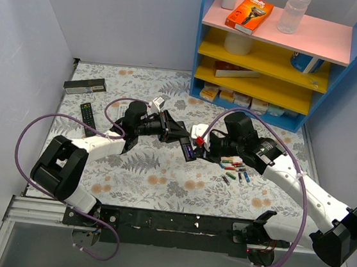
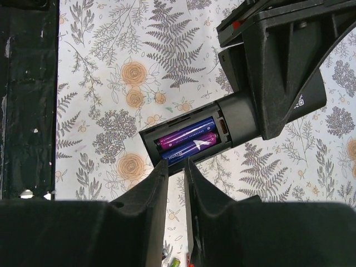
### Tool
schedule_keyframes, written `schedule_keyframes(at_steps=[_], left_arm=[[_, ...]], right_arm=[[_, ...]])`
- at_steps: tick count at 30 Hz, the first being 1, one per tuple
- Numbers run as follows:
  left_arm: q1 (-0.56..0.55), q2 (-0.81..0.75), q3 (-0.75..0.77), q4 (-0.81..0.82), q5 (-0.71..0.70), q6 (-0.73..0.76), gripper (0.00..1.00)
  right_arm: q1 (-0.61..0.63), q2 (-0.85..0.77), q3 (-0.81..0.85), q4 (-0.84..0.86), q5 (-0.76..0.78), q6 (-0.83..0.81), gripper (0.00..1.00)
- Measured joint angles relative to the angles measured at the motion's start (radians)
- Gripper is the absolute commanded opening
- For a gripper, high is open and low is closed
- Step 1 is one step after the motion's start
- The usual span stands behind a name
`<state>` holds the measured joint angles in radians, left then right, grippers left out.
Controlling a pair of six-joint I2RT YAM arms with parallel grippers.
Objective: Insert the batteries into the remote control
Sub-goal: Load the battery into the remote control.
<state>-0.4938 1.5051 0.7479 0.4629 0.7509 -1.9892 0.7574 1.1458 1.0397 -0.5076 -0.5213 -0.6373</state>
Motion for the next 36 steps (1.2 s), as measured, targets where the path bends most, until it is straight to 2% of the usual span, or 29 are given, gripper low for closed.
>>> schedule_keyframes(at_steps=[32,36], left_arm=[[0.0,0.0,0.0,0.0,-0.008,0.007,0.0],[0.0,0.0,0.0,0.0,-0.009,0.008,0.0]], right_arm=[[0.031,0.021,0.0,0.009,0.015,0.001,0.2],[0.032,0.021,0.0,0.01,0.03,0.002,0.16]])
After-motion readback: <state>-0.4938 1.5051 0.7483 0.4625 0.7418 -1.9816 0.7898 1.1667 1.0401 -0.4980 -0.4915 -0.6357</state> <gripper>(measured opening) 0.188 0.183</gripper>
